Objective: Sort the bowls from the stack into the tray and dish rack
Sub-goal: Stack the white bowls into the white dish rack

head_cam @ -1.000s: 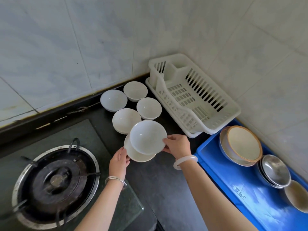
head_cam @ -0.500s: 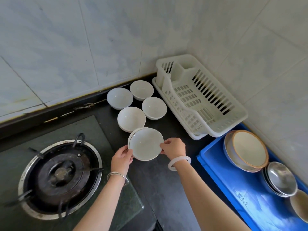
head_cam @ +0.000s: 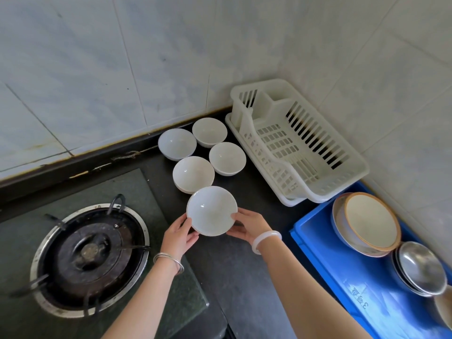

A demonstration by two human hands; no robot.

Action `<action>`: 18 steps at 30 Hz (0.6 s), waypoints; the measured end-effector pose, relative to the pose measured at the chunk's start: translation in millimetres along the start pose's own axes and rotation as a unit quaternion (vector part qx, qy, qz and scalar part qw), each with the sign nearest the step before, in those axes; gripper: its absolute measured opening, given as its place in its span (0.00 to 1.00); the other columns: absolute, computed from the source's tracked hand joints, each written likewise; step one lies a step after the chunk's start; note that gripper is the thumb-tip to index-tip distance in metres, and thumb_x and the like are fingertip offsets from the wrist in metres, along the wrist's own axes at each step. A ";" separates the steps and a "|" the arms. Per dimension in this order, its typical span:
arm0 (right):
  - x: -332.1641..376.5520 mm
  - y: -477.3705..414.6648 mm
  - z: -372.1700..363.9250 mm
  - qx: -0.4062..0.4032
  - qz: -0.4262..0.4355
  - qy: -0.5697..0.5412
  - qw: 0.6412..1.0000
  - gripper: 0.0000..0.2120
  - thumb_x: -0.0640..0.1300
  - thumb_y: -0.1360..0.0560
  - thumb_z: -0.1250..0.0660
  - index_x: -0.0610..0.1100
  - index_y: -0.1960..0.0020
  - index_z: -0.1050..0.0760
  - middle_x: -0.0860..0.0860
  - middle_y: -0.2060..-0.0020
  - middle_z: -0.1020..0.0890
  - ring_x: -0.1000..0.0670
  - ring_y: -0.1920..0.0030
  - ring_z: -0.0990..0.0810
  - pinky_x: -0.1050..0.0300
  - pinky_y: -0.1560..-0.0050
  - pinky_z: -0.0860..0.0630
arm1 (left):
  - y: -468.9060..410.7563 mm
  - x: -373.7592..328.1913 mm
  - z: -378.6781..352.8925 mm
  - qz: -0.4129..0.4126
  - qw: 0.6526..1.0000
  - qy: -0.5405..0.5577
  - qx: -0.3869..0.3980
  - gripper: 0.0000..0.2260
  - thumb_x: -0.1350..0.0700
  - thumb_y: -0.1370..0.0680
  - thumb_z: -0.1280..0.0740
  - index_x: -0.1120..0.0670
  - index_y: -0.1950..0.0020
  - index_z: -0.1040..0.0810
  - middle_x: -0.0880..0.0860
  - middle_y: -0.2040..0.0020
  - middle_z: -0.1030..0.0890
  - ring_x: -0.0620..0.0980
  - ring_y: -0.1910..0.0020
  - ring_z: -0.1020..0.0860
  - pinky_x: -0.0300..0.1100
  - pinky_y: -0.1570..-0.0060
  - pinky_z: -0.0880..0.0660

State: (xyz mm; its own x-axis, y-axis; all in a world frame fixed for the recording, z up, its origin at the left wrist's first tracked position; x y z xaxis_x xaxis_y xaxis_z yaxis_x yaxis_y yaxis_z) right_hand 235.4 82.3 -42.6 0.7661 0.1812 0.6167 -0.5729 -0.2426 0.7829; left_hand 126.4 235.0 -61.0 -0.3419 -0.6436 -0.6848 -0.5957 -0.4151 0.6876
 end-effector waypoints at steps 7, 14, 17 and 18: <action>18.2 15.5 13.6 -0.007 0.043 -0.015 0.999 0.08 0.36 0.26 0.32 0.46 0.49 0.20 0.45 0.52 0.15 0.45 0.56 0.14 0.51 0.56 0.17 | 12.0 -19.9 -14.6 -0.048 0.998 -0.034 -0.014 0.12 0.59 0.23 0.36 0.55 0.40 0.24 0.56 0.43 0.21 0.54 0.52 0.19 0.42 0.53 0.23; 100.3 44.5 47.9 -0.022 0.161 -0.045 0.986 0.09 0.37 0.27 0.31 0.44 0.47 0.20 0.46 0.56 0.14 0.46 0.57 0.14 0.57 0.60 0.17 | 19.6 -84.0 -89.3 -0.119 0.991 -0.046 0.042 0.08 0.59 0.24 0.36 0.48 0.49 0.22 0.49 0.52 0.18 0.49 0.54 0.18 0.34 0.64 0.20; 143.6 45.1 68.0 -0.041 0.192 -0.068 0.978 0.10 0.36 0.27 0.31 0.43 0.46 0.20 0.44 0.55 0.15 0.46 0.59 0.14 0.59 0.63 0.18 | 8.4 -114.2 -137.6 -0.135 0.986 -0.065 0.075 0.10 0.58 0.24 0.36 0.52 0.42 0.23 0.52 0.47 0.20 0.51 0.48 0.19 0.39 0.57 0.19; 157.3 43.7 74.6 -0.049 0.199 -0.073 0.976 0.10 0.37 0.27 0.31 0.43 0.46 0.21 0.44 0.55 0.15 0.46 0.61 0.14 0.59 0.63 0.18 | 2.9 -123.0 -154.5 -0.140 0.984 -0.077 0.083 0.12 0.58 0.24 0.36 0.54 0.41 0.24 0.53 0.45 0.21 0.53 0.46 0.20 0.44 0.52 0.19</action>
State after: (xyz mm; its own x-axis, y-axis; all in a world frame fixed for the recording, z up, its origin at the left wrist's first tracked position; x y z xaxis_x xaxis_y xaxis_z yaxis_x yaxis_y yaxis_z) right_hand 352.6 29.1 82.5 0.5055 -0.0483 0.8615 -0.8538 -0.1720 0.4914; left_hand 279.0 213.6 62.5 -0.2452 -0.4082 -0.8794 -0.7890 -0.4430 0.4256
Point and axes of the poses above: each hand's wrist, its own y-axis away from the middle knuckle, its own z-axis out of the back of the hand, x = y × z, the point moved 4 cm from there along -y, towards the middle knuckle
